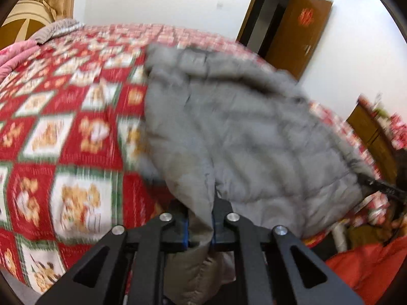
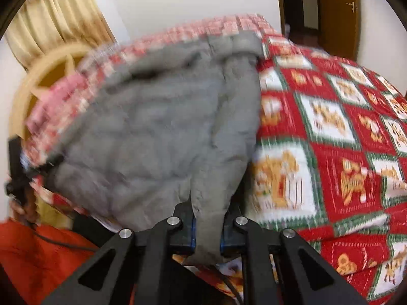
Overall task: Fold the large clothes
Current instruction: 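Lift the hem with both grippers and fold it toward the collar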
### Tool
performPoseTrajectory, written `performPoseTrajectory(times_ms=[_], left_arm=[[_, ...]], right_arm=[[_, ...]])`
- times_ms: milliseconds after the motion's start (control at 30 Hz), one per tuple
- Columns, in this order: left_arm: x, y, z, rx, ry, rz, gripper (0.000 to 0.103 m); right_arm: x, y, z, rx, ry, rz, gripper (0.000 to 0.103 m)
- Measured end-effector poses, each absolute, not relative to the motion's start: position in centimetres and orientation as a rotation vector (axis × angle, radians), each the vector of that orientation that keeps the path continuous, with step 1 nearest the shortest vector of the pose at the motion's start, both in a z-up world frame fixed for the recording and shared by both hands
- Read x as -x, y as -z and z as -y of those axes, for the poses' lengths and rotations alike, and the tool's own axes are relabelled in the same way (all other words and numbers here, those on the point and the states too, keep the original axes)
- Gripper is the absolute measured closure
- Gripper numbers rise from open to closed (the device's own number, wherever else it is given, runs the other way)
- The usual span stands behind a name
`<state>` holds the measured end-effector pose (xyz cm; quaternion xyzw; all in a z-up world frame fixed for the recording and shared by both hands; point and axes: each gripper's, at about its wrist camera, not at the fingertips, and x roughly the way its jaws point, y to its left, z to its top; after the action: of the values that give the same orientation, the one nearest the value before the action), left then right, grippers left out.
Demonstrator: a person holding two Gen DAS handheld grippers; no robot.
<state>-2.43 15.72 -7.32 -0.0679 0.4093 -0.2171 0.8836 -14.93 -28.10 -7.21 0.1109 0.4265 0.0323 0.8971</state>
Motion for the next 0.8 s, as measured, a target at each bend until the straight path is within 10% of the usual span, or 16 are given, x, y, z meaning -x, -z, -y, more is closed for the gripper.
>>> performPoseTrajectory(times_ms=[800], left_arm=[[2.8, -3.6, -19.8, 0.411, 0.699, -0.531, 0.091]], right_arm=[[18.9, -4.0, 32.9, -0.509, -0.2, -0.573, 0.092]])
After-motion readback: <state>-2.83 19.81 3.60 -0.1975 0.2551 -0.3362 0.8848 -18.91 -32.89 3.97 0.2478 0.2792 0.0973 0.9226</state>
